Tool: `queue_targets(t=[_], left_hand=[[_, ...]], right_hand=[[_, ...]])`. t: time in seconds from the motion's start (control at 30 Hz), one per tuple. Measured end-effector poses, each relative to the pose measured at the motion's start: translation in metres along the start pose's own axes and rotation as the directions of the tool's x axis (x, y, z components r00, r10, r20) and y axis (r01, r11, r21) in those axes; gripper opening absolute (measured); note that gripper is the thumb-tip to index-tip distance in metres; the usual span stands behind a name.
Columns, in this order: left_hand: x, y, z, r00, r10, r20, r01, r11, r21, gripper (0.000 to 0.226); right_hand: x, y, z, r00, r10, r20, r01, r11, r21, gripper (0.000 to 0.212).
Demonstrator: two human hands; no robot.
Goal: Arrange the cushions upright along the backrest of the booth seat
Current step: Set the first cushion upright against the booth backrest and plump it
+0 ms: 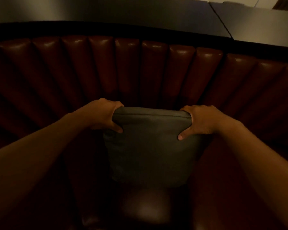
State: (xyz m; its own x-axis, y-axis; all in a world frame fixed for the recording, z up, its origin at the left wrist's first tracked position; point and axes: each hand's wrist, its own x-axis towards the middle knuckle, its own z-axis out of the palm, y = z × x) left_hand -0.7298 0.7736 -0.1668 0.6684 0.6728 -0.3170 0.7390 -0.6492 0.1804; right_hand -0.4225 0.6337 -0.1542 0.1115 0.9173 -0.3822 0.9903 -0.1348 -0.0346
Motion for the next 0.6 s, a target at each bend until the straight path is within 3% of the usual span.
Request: queue_targets(t=[0.1, 0.3, 0.4, 0.53, 0.6], left_hand=[[-0.003, 0.005, -0.007, 0.999, -0.015, -0.047, 0.012, 0.999, -0.051, 0.059], [-0.011, 0.012, -0.048, 0.987, -0.003, -0.163, 0.003, 1.000, 0.003, 0.045], [-0.010, -0.002, -0.051, 0.985, -0.003, -0.171, 0.000, 1.000, -0.019, 0.055], [-0.001, -0.022, -0.015, 0.998, -0.069, -0.007, 0.069, 0.997, 0.019, 0.071], [0.001, -0.028, -0.009, 0.993, -0.081, -0.083, 0.090, 0.989, 0.121, 0.092]], right_hand=[[-0.007, 0.000, 0.001, 0.987, -0.054, -0.154, 0.047, 0.998, -0.052, 0.074], [-0.015, 0.004, -0.029, 0.956, -0.078, -0.281, 0.069, 0.997, -0.042, 0.070], [-0.006, 0.003, -0.033, 0.952, -0.105, -0.288, 0.083, 0.993, -0.088, 0.081], [0.010, -0.004, -0.004, 0.976, -0.127, -0.177, 0.111, 0.989, -0.098, 0.101], [0.014, -0.006, -0.007, 0.961, -0.143, -0.237, 0.118, 0.986, -0.114, 0.111]])
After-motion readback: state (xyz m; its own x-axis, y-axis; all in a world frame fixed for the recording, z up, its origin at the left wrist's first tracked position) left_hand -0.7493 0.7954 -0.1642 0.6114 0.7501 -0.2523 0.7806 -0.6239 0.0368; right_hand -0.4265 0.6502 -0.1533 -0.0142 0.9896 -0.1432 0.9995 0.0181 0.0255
